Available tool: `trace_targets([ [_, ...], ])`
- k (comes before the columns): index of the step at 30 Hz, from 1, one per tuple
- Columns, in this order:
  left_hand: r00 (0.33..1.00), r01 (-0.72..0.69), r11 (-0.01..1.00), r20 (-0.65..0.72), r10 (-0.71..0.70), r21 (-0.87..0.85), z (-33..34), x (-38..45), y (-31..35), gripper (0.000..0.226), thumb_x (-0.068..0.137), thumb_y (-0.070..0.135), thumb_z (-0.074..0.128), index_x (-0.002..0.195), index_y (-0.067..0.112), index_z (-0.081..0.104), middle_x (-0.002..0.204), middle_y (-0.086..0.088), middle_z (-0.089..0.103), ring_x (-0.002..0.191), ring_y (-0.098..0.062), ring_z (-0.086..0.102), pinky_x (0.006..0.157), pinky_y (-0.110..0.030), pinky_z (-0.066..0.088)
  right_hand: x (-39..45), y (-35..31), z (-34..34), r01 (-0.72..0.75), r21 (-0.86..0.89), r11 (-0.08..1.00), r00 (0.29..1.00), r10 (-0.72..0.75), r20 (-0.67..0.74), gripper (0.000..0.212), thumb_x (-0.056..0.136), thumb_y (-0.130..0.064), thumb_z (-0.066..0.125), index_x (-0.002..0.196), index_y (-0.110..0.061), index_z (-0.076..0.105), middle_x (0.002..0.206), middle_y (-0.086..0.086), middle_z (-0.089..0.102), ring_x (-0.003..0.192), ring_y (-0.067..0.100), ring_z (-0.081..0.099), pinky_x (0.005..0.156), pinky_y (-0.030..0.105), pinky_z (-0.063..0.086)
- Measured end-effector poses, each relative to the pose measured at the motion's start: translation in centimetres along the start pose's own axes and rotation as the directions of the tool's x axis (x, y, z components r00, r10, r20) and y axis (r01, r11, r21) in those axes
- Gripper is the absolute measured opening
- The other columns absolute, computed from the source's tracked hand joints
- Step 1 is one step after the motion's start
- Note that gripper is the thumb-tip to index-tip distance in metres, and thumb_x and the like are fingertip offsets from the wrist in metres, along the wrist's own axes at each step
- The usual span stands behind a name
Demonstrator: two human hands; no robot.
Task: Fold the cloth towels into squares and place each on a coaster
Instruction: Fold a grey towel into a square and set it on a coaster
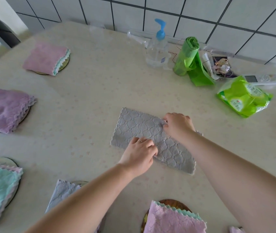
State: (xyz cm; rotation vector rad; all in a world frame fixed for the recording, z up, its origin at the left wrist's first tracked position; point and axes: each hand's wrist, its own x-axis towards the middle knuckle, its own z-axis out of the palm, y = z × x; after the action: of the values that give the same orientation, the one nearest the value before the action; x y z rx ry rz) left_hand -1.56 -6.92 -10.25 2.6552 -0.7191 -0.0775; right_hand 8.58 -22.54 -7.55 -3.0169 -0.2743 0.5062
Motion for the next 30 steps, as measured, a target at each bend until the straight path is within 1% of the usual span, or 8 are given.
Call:
trace_targets([
  [4, 0.999, 0.027, 0.995, -0.025, -0.024, 0.096, -1.7, -0.9, -3.3, 0.020, 0.062, 0.009, 0.074, 0.072, 0.024, 0.066, 0.081, 0.005, 0.062, 0.081, -0.021, 0.061, 0.075, -0.036, 0.049, -1.1, 0.8, 0.1, -0.095, 0.135, 0.986, 0.990, 0.080, 0.112, 0.012, 0.087, -0.034, 0.052, 0.086, -0.022, 0.055, 0.085, 0.002, 0.059, 0.087, 0.028, 0.058, 0.069, 0.030, 0.042],
  [7, 0.970, 0.239, 0.961, -0.087, -0.228, 0.138, -3.3, -1.0, -6.5, 0.018, 0.071, 0.007, 0.072, 0.077, 0.023, 0.067, 0.093, 0.001, 0.064, 0.097, -0.026, 0.057, 0.087, -0.041, 0.042, -1.9, 0.2, 1.1, -0.131, 0.213, 0.968, 0.986, 0.106, 0.127, 0.020, 0.083, -0.025, 0.050, 0.066, -0.017, 0.043, 0.066, 0.000, 0.050, 0.069, 0.025, 0.055, 0.049, 0.026, 0.033],
  [10, 0.954, 0.284, 0.945, -0.149, -0.262, 0.160, -3.3, -1.6, -7.3, 0.023, 0.069, 0.006, 0.075, 0.082, 0.022, 0.066, 0.103, -0.002, 0.063, 0.103, -0.030, 0.056, 0.087, -0.043, 0.043, -2.9, -0.9, 1.8, -0.151, 0.314, 0.937, 0.988, 0.129, 0.090, 0.015, 0.087, -0.029, 0.047, 0.079, -0.017, 0.051, 0.072, 0.000, 0.057, 0.071, 0.024, 0.058, 0.055, 0.029, 0.042],
  [15, 0.994, 0.086, 0.978, -0.079, -0.072, 0.190, -1.9, -3.4, -6.6, 0.053, 0.071, 0.004, 0.071, 0.119, 0.024, 0.060, 0.134, -0.005, 0.054, 0.128, -0.026, 0.046, 0.105, -0.049, 0.036, -5.8, -0.9, 2.3, -0.194, 0.565, 0.802, 0.977, 0.210, 0.038, 0.040, 0.088, -0.034, 0.054, 0.126, -0.028, 0.044, 0.086, -0.014, 0.059, 0.080, 0.015, 0.062, 0.072, 0.033, 0.053],
  [19, 1.000, 0.016, 0.981, 0.010, -0.018, 0.194, -0.4, -4.3, -5.0, 0.069, 0.065, 0.006, 0.077, 0.126, 0.027, 0.054, 0.138, -0.002, 0.050, 0.130, -0.023, 0.043, 0.106, -0.051, 0.032, -7.0, -1.1, 3.4, -0.183, 0.571, 0.801, 0.980, 0.191, 0.046, 0.049, 0.087, -0.031, 0.053, 0.133, -0.029, 0.038, 0.081, -0.013, 0.059, 0.079, 0.015, 0.060, 0.065, 0.029, 0.047],
  [24, 0.998, 0.012, 0.995, 0.057, -0.018, 0.095, -0.4, -4.5, -4.0, 0.067, 0.064, 0.010, 0.077, 0.125, 0.030, 0.055, 0.139, -0.004, 0.049, 0.131, -0.031, 0.040, 0.104, -0.057, 0.033, -7.8, -0.5, 3.2, -0.119, 0.631, 0.766, 0.993, 0.096, 0.070, 0.049, 0.091, -0.026, 0.050, 0.136, -0.040, 0.036, 0.059, -0.008, 0.046, 0.056, 0.012, 0.046, 0.057, 0.030, 0.040],
  [27, 0.991, 0.104, 0.987, 0.102, -0.092, -0.122, -1.5, -4.4, -4.3, 0.046, 0.079, 0.022, 0.064, 0.123, 0.031, 0.056, 0.140, 0.006, 0.048, 0.137, -0.018, 0.031, 0.114, -0.046, 0.022, -8.8, 0.5, 2.9, -0.079, 0.691, 0.718, 0.997, 0.062, 0.049, 0.050, 0.095, -0.021, 0.044, 0.135, -0.048, 0.036, 0.057, -0.009, 0.045, 0.054, 0.010, 0.043, 0.061, 0.026, 0.039],
  [30, 0.941, 0.337, 0.865, 0.140, -0.307, -0.372, -3.0, -4.4, -3.6, 0.038, 0.078, 0.017, 0.054, 0.109, 0.038, 0.060, 0.111, 0.009, 0.066, 0.109, -0.012, 0.057, 0.098, -0.030, 0.042, -9.5, 1.1, 2.8, -0.044, 0.705, 0.708, 0.999, 0.043, 0.020, 0.051, 0.095, -0.011, 0.042, 0.132, -0.046, 0.041, 0.072, -0.022, 0.051, 0.061, 0.001, 0.046, 0.067, 0.017, 0.038],
])
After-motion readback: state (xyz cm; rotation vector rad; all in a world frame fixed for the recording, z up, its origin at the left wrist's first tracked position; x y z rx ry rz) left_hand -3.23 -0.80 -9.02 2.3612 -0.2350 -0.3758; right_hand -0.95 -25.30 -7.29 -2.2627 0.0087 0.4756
